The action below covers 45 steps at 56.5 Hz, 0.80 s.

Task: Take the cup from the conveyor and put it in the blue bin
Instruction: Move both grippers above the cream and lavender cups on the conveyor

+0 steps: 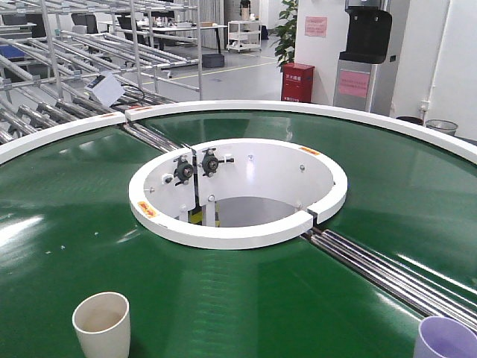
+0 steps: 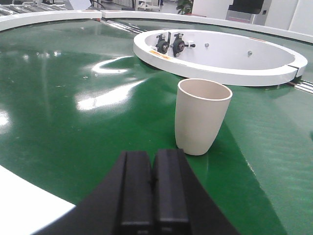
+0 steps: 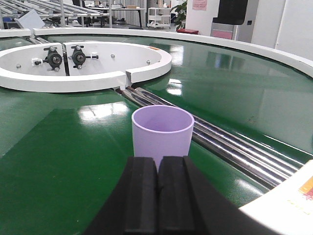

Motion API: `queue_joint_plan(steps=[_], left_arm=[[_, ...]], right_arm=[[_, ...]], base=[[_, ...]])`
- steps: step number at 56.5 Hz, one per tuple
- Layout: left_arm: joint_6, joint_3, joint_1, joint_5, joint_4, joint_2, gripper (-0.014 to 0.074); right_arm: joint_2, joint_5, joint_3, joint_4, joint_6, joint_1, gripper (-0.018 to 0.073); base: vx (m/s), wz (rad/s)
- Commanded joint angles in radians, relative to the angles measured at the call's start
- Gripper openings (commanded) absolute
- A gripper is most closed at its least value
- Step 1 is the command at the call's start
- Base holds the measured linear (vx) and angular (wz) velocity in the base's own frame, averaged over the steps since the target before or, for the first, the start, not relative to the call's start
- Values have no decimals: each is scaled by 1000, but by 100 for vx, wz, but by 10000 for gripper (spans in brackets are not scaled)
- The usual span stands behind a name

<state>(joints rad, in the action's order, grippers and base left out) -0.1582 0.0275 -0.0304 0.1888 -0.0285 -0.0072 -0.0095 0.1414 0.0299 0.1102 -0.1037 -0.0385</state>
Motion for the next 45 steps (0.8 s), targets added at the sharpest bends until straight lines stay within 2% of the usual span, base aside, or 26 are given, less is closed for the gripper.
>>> queue_joint_plan(steps=[1,16,21,35,40,45], left_arm=[[-6,12,4,-79,0,-4,-6],[-6,12,4,-83,0,-4,-6],[-6,12,4,-108,0,-4,-6],[-6,12,4,-305,0,-4,-6],[-6,12,4,-355,0,-4,-6],[-8,9,4,-386,-2,-4,-6]], right_arm=[[-12,-90,19,13,1,3,-9],[-12,-96,19,13,1,3,-9],[-12,-135,19,11,1,3,-9],[-12,-386,19,11,1,3,-9],[-12,-411,16,11,1,3,-9],[-9,-368,-10,10,-2,3,-9]], base=[[0,0],[0,0],[0,0],[0,0],[0,0],[0,0]])
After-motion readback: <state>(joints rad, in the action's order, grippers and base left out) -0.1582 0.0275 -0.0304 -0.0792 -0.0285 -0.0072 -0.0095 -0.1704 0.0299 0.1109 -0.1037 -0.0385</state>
